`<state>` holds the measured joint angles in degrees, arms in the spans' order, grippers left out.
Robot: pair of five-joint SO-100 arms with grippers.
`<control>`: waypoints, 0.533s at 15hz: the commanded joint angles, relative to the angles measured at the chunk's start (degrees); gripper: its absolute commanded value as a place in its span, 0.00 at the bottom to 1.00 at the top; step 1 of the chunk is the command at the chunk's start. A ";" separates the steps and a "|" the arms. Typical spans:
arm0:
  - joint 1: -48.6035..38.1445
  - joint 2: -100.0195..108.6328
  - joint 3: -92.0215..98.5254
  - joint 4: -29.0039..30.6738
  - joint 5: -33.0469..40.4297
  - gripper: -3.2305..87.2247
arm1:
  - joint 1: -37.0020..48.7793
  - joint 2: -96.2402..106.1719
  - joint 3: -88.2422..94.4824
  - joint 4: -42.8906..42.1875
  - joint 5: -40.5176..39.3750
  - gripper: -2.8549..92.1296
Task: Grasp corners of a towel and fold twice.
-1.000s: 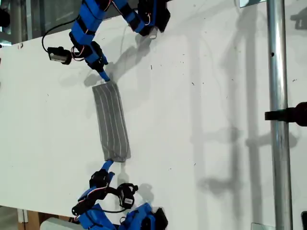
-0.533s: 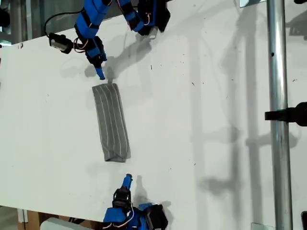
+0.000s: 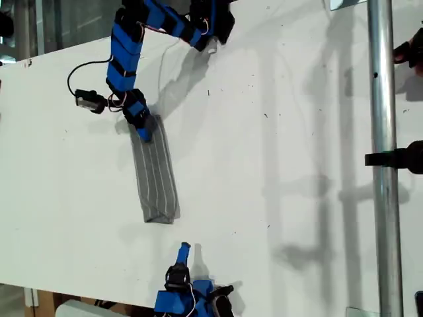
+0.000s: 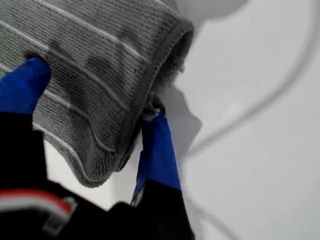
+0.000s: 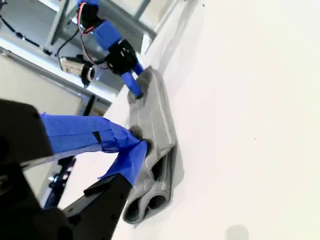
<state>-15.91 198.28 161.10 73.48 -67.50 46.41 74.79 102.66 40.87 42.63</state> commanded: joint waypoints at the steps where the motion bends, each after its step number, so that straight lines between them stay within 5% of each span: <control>1: 0.53 0.53 -0.26 -0.18 -0.62 0.00 | -3.25 -4.92 -11.07 1.14 2.20 0.39; 3: 0.79 0.53 0.00 -0.26 -0.97 0.00 | -5.01 -6.86 -13.97 0.53 4.48 0.11; 8: 1.76 0.53 0.00 -0.53 -1.05 0.00 | -1.49 12.48 -7.65 27.77 0.62 0.03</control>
<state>-14.85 198.28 161.46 73.48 -68.03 43.77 74.79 91.49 62.49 44.12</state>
